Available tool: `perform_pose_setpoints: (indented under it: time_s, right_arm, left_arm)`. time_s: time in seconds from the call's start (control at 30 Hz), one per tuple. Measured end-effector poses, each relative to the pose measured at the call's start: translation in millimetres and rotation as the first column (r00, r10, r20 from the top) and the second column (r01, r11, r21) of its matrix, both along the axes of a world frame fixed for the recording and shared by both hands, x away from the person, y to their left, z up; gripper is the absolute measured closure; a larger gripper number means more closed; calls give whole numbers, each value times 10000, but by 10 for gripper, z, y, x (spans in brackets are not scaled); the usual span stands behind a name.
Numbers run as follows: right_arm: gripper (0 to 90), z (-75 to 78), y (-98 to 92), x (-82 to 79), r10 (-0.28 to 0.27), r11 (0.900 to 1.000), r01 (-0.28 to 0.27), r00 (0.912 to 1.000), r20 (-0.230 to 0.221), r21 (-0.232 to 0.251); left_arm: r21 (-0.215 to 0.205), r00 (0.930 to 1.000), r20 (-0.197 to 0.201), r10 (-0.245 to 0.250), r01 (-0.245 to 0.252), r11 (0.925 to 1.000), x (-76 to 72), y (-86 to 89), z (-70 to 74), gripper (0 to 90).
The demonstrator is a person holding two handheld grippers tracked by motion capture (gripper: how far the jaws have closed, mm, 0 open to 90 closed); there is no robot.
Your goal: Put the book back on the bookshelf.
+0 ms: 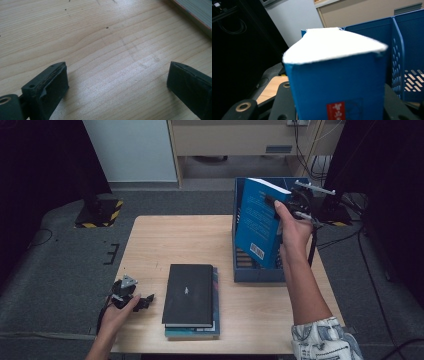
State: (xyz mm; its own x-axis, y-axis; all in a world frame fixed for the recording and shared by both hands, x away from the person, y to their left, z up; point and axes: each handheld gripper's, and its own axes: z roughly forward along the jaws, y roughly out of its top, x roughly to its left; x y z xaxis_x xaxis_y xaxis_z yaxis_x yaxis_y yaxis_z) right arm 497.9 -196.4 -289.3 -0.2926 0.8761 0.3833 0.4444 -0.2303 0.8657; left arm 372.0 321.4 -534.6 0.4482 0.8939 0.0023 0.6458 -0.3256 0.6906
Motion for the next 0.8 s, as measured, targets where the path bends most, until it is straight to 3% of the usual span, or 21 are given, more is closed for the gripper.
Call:
perform_pose_setpoints:
  time_s: [0.43,0.8]
  right_arm:
    - [592,26,-82,-44,52,9998,-53,10000,67,173]
    - [590,-92,70,72,-413,9971,397,9989,222,654]
  left_arm:
    - [-1,10000,15,5,-5,10000,0,-2,-2,26]
    - [-21,10000,6,-7,7,10000,-1,0,-3,25]
